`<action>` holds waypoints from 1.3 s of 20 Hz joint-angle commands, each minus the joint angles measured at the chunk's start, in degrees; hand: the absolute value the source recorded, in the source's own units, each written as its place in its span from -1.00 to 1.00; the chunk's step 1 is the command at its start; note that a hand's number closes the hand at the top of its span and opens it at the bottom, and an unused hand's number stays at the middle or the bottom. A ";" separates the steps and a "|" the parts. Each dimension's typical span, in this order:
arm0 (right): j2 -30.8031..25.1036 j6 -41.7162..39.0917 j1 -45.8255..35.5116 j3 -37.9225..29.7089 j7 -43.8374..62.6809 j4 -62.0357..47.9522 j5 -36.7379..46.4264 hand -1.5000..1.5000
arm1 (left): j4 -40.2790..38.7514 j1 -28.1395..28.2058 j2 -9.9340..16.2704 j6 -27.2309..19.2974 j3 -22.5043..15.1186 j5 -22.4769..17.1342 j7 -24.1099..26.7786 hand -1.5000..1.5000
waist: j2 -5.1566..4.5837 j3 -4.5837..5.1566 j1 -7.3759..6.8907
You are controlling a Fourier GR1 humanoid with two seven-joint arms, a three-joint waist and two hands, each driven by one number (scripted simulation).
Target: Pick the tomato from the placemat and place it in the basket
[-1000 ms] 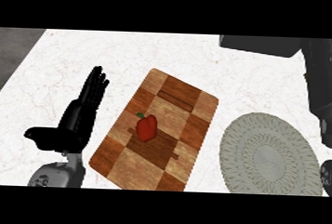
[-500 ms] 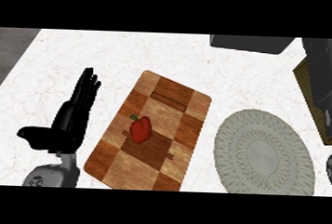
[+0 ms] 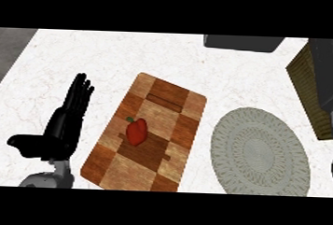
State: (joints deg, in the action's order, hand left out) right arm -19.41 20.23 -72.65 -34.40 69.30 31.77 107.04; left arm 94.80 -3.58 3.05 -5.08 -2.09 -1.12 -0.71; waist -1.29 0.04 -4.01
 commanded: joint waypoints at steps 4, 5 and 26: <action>0.80 3.30 1.40 -2.79 12.54 -1.91 2.81 1.00 | 0.08 0.58 0.24 0.21 1.12 -1.03 -0.38 0.00 | 0.24 -0.04 1.08; 0.91 4.62 3.07 -3.48 11.49 -1.64 2.48 1.00 | 0.73 -0.52 -0.17 -1.25 0.61 0.39 -1.09 0.00 | 0.36 -0.07 1.57; 2.69 11.71 12.32 -11.90 3.41 1.97 -1.45 1.00 | 4.23 2.08 0.80 -1.00 1.47 -0.16 -3.77 0.00 | 1.23 -0.06 3.36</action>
State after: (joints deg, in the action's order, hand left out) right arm -18.28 28.35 -61.50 -45.38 64.69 31.46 106.81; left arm 97.72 -0.77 2.82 -5.99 -1.53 -1.05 -2.06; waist -0.42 -0.04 -1.28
